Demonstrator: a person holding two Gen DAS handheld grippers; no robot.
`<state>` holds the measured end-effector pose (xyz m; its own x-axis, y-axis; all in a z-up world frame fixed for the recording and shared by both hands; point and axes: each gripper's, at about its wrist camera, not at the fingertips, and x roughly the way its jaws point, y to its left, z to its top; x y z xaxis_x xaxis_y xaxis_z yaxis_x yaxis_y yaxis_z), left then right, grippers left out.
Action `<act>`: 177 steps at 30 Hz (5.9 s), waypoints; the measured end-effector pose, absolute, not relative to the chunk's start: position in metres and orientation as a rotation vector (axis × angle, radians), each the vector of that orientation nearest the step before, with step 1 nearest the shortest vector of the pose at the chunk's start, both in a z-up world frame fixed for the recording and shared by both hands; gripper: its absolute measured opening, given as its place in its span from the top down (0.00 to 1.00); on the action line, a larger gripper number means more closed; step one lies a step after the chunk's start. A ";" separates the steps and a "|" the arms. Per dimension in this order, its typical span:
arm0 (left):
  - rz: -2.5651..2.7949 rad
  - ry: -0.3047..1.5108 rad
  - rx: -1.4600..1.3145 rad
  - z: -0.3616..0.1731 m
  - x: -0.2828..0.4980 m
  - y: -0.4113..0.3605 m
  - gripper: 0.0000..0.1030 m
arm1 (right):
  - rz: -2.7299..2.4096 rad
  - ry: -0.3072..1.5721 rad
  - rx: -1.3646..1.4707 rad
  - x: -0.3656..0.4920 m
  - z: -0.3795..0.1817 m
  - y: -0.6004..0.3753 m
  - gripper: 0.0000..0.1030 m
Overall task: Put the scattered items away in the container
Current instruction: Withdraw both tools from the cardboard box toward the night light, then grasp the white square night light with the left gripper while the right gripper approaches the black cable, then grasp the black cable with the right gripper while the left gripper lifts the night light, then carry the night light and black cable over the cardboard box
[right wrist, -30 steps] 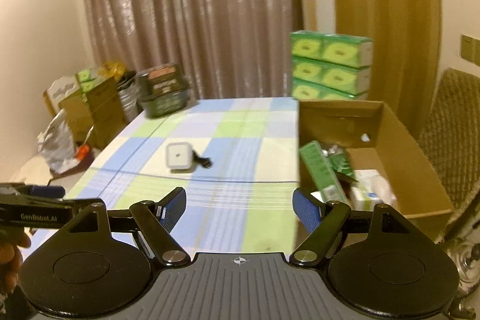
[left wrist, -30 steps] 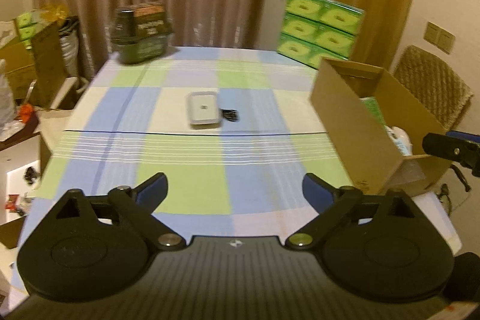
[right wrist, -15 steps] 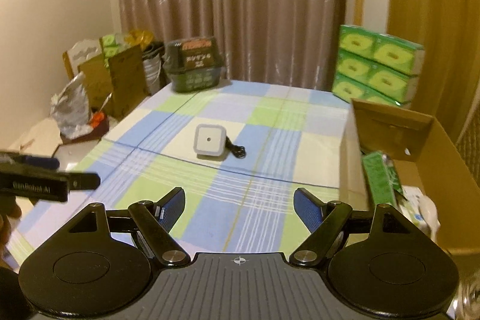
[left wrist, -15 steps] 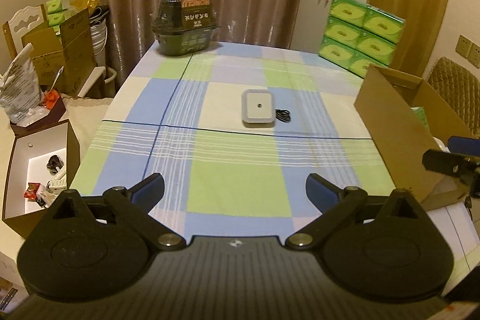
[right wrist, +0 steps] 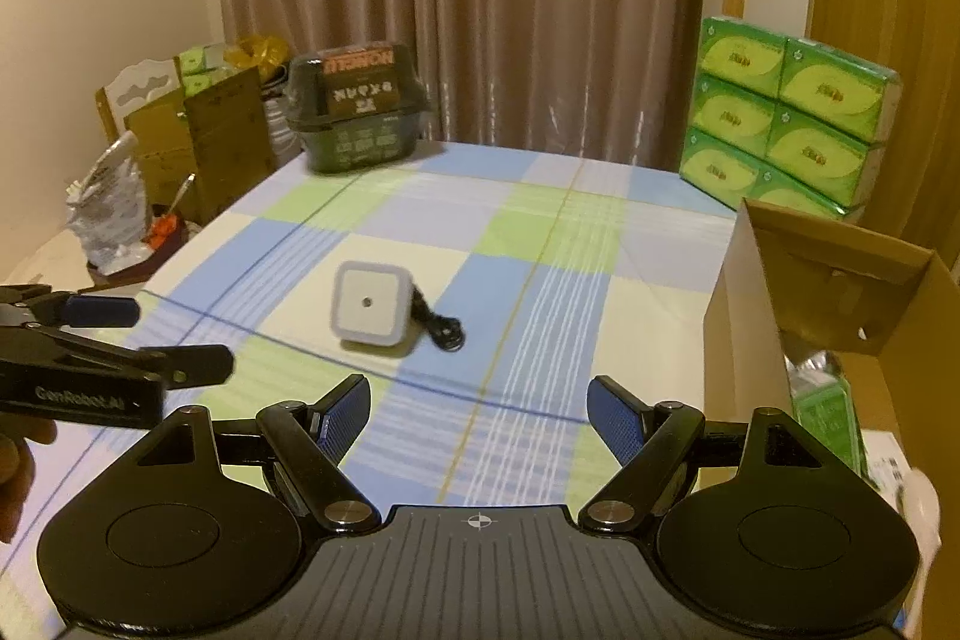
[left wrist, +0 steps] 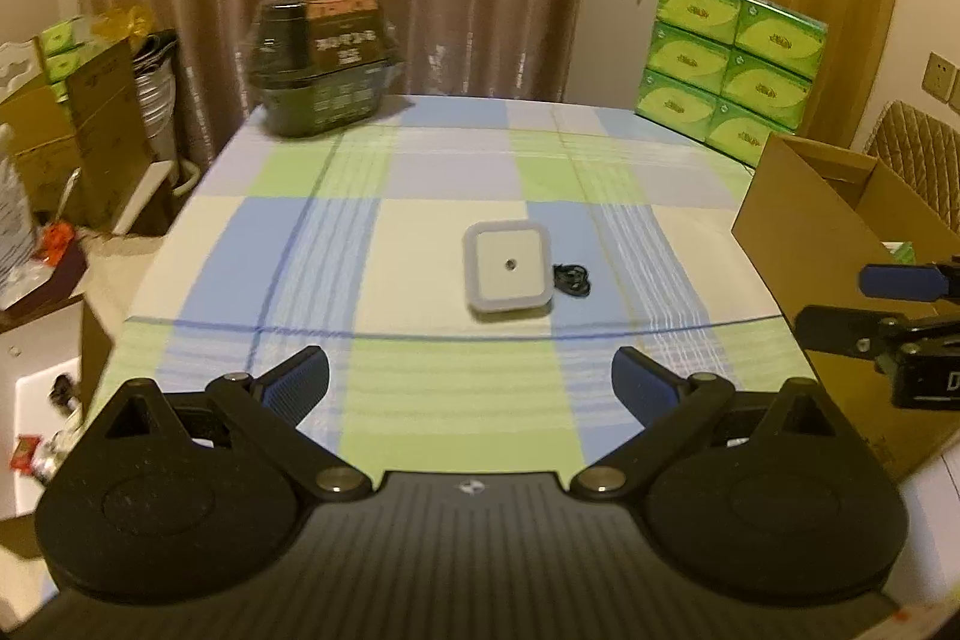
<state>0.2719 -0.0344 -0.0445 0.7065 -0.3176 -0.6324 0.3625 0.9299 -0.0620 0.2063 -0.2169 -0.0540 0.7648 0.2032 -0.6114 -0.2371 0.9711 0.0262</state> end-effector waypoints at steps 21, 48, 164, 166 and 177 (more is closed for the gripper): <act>-0.372 0.684 0.142 -0.122 0.388 -0.110 0.20 | 0.185 0.695 -0.005 0.282 -0.096 -0.241 0.25; -0.405 0.642 0.097 -0.108 0.358 -0.015 0.41 | 0.506 0.755 -0.375 0.351 -0.142 -0.141 0.47; -0.545 0.651 0.268 -0.045 0.104 -0.061 0.41 | 0.210 0.705 -0.069 0.046 -0.046 -0.236 0.90; -0.547 0.641 0.270 -0.039 0.098 -0.062 0.41 | 0.206 0.691 -0.064 0.041 -0.040 -0.240 0.90; -0.578 0.606 0.269 -0.016 0.073 -0.082 0.41 | 0.166 0.629 -0.033 0.019 -0.015 -0.266 0.90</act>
<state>0.0733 -0.0819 -0.0162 0.6710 -0.4301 -0.6040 0.5831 0.8093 0.0714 0.0187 -0.2661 -0.0153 0.7959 0.1447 -0.5879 -0.1647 0.9861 0.0197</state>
